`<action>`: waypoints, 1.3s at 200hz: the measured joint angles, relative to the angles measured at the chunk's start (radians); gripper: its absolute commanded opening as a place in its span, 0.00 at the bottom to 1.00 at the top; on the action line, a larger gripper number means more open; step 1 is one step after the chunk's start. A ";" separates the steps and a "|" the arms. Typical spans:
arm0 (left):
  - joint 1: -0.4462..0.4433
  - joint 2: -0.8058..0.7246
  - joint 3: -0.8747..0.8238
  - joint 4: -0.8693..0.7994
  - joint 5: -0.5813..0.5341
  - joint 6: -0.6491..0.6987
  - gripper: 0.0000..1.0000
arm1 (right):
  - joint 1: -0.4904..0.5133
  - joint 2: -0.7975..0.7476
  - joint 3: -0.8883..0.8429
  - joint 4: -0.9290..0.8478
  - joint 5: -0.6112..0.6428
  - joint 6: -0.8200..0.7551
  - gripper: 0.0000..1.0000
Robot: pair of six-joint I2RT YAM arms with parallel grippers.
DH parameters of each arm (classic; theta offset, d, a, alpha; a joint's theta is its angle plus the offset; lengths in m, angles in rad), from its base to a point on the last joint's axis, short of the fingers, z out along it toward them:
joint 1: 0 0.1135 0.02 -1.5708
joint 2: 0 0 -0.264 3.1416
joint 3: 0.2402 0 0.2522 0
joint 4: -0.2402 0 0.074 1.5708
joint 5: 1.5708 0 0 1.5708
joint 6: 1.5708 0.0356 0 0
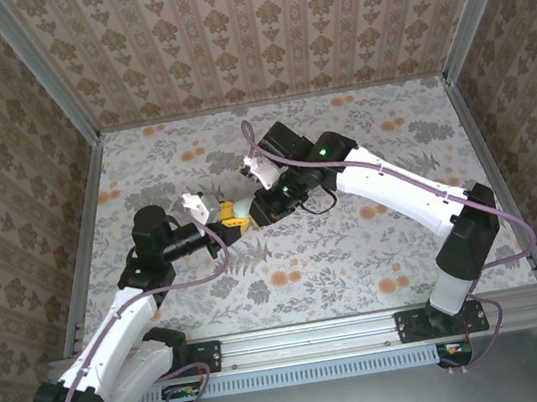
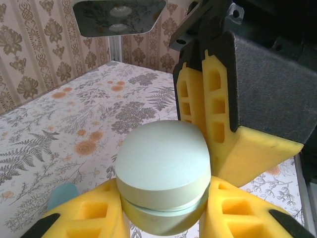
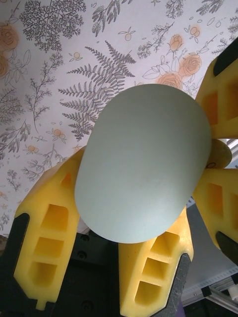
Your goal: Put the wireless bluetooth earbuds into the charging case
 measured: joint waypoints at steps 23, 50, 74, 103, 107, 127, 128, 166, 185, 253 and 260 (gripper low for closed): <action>-0.002 0.000 0.000 0.000 0.000 0.000 0.00 | 0.000 -0.004 0.001 -0.003 -0.001 0.003 0.16; -0.003 -0.003 0.000 0.000 0.002 0.000 0.00 | -0.005 -0.004 0.023 -0.026 0.000 0.005 0.16; -0.003 -0.007 0.000 0.000 0.005 0.000 0.00 | -0.008 -0.008 0.040 -0.043 0.000 0.005 0.16; -0.003 -0.008 0.000 0.000 0.010 0.000 0.00 | -0.009 -0.011 0.041 -0.045 0.000 0.008 0.16; -0.003 -0.008 0.000 0.000 0.011 0.000 0.00 | -0.009 -0.011 0.041 -0.045 0.000 0.008 0.16; -0.003 -0.008 0.000 0.000 0.012 0.000 0.00 | -0.009 -0.011 0.041 -0.045 -0.003 0.021 0.16; -0.003 -0.008 0.000 0.000 0.012 0.000 0.00 | -0.009 -0.011 0.041 -0.045 -0.003 0.021 0.16; -0.003 -0.001 0.001 -0.001 0.019 0.000 0.00 | -0.009 -0.011 0.041 -0.045 -0.004 0.037 0.15; -0.003 0.008 0.010 -0.009 0.024 0.005 0.00 | -0.011 -0.011 0.041 -0.045 -0.003 0.050 0.15; -0.003 0.028 0.048 -0.072 0.027 0.047 0.00 | -0.019 -0.011 0.041 -0.045 -0.011 0.076 0.15; -0.003 0.031 0.053 -0.079 0.027 0.053 0.00 | -0.020 -0.011 0.041 -0.045 -0.011 0.079 0.15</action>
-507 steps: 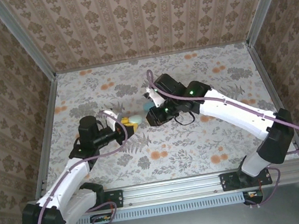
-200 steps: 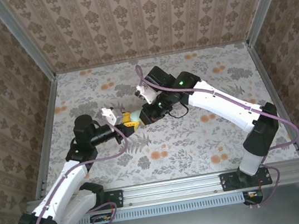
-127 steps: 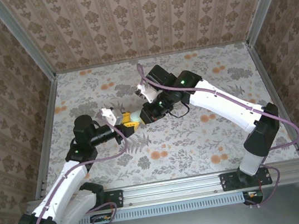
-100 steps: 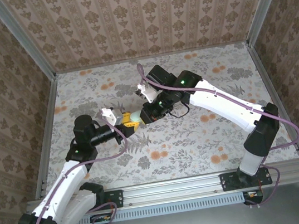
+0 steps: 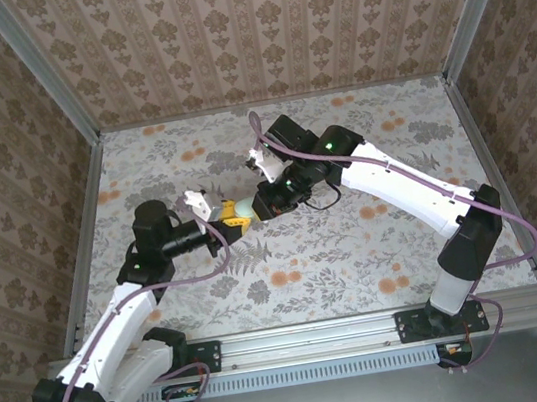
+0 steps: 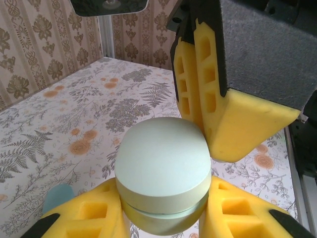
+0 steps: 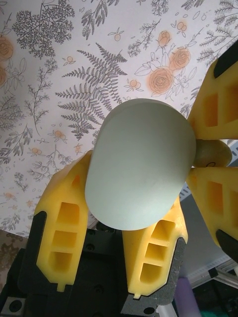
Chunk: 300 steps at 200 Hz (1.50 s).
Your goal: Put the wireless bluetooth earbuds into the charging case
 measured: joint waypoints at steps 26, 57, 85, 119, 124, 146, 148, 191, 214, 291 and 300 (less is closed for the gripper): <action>0.000 0.005 0.007 -0.016 0.000 0.009 0.00 | -0.003 0.000 0.000 0.000 -0.003 0.004 0.15; 0.000 0.011 0.013 -0.041 0.000 0.023 0.00 | -0.006 0.000 0.000 0.000 -0.005 0.009 0.15; -0.023 0.023 0.014 -0.117 0.030 0.035 0.00 | -0.024 -0.008 0.002 0.089 -0.004 0.016 0.15; -0.032 0.024 0.014 -0.139 0.056 0.041 0.00 | -0.029 -0.013 0.002 0.150 -0.004 0.025 0.15; -0.032 0.024 0.014 -0.140 0.058 0.041 0.00 | -0.029 -0.013 0.002 0.154 -0.005 0.025 0.15; -0.032 0.024 0.014 -0.140 0.066 0.041 0.00 | -0.029 -0.013 0.000 0.169 -0.017 0.023 0.15; -0.032 0.024 0.014 -0.140 0.068 0.041 0.00 | -0.029 -0.013 0.000 0.172 -0.019 0.023 0.15; -0.032 0.020 0.008 -0.132 0.082 0.029 0.00 | -0.028 -0.041 -0.082 0.226 -0.033 0.021 0.15; -0.031 0.019 0.008 -0.103 0.089 0.017 0.00 | -0.026 -0.071 -0.143 0.234 -0.033 0.012 0.14; -0.030 0.020 0.008 -0.070 0.102 -0.021 0.00 | -0.012 -0.191 -0.213 0.287 -0.029 -0.008 0.13; -0.029 0.020 0.008 -0.070 0.102 -0.025 0.00 | -0.003 -0.208 -0.227 0.292 -0.029 -0.007 0.13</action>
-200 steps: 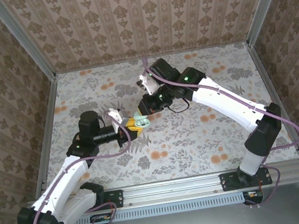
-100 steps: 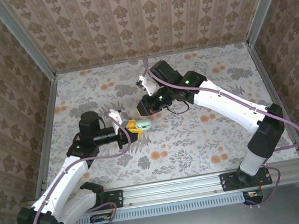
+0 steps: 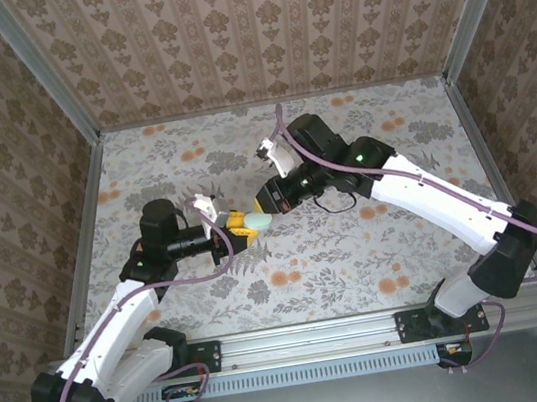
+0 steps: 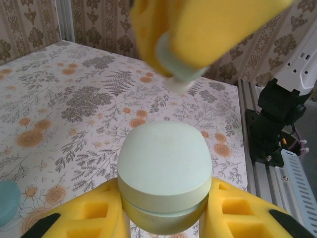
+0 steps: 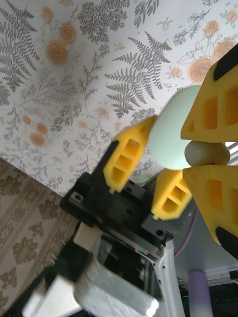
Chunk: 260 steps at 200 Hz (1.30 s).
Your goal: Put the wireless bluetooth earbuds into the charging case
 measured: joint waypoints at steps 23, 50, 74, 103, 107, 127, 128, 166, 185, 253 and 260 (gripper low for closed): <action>0.006 0.000 0.000 0.006 0.000 -0.010 0.00 | 0.041 -0.029 -0.043 0.008 -0.001 0.003 0.13; 0.010 0.000 0.000 0.022 0.001 -0.022 0.00 | 0.078 -0.029 -0.092 0.018 -0.002 0.009 0.13; 0.011 0.000 0.000 0.024 0.001 -0.029 0.00 | 0.083 -0.026 -0.104 0.017 0.000 0.011 0.13; 0.011 0.000 0.000 0.026 0.004 -0.032 0.00 | 0.077 -0.006 -0.089 0.014 0.004 0.007 0.13; 0.011 0.000 0.000 0.026 0.002 -0.032 0.00 | 0.075 0.000 -0.084 0.014 0.003 0.007 0.13; 0.018 0.000 0.000 0.026 -0.012 -0.035 0.00 | 0.064 0.024 -0.058 0.001 0.002 0.003 0.13; 0.018 0.000 0.000 0.026 -0.013 -0.036 0.00 | 0.064 0.024 -0.057 0.000 0.002 0.003 0.13; 0.018 -0.002 -0.005 0.026 -0.018 -0.040 0.00 | 0.050 0.033 -0.024 -0.010 0.000 -0.001 0.13; 0.018 -0.005 -0.006 0.026 -0.015 -0.040 0.00 | 0.042 0.033 -0.009 -0.010 0.002 -0.006 0.13; 0.018 -0.007 -0.006 0.026 -0.008 -0.043 0.00 | 0.034 0.033 -0.002 -0.009 0.004 -0.059 0.13; 0.018 -0.007 -0.006 0.026 -0.006 -0.044 0.00 | 0.033 0.033 -0.002 -0.009 0.004 -0.068 0.13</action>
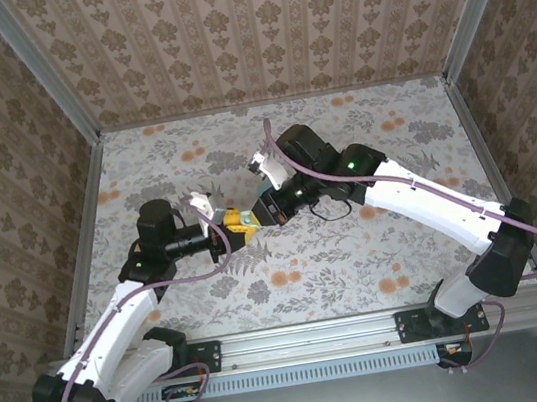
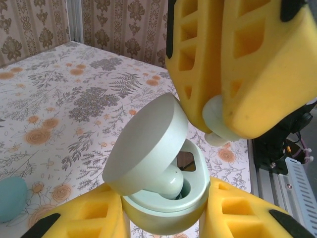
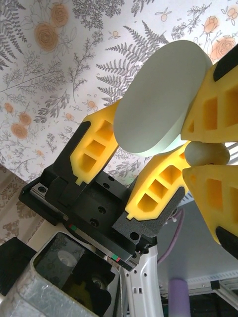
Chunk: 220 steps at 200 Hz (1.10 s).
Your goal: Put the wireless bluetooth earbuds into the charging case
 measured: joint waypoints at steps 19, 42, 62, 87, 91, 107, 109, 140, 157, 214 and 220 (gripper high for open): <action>0.000 -0.002 -0.003 0.002 0.005 -0.007 0.00 | -0.005 0.000 0.000 0.002 0.000 -0.014 0.13; 0.000 -0.011 -0.018 0.018 0.018 -0.019 0.00 | -0.009 0.000 0.000 0.008 0.000 -0.029 0.13; 0.000 -0.019 -0.029 0.033 0.027 -0.031 0.00 | -0.011 0.000 -0.002 0.013 0.000 -0.034 0.13; 0.000 -0.026 -0.030 0.058 0.041 -0.042 0.00 | -0.015 0.000 -0.023 0.026 0.002 -0.035 0.13; 0.000 -0.027 -0.030 0.063 0.042 -0.044 0.00 | -0.015 0.000 -0.026 0.027 0.002 -0.035 0.13; 0.000 -0.027 -0.030 0.079 0.043 -0.053 0.00 | -0.017 0.000 -0.037 0.027 0.002 -0.035 0.13; 0.000 -0.027 -0.030 0.079 0.043 -0.053 0.00 | -0.017 0.000 -0.039 0.029 0.002 -0.035 0.13; 0.000 -0.027 -0.034 0.085 0.043 -0.065 0.00 | -0.018 0.000 -0.043 0.033 0.000 -0.038 0.13; 0.000 -0.027 -0.034 0.086 0.043 -0.067 0.00 | -0.018 0.000 -0.043 0.032 0.000 -0.040 0.13; 0.000 -0.030 -0.035 0.087 0.044 -0.067 0.00 | -0.018 0.000 -0.043 0.022 0.000 -0.064 0.23; 0.000 -0.031 -0.035 0.086 0.044 -0.067 0.00 | -0.018 0.000 -0.043 0.020 0.000 -0.064 0.23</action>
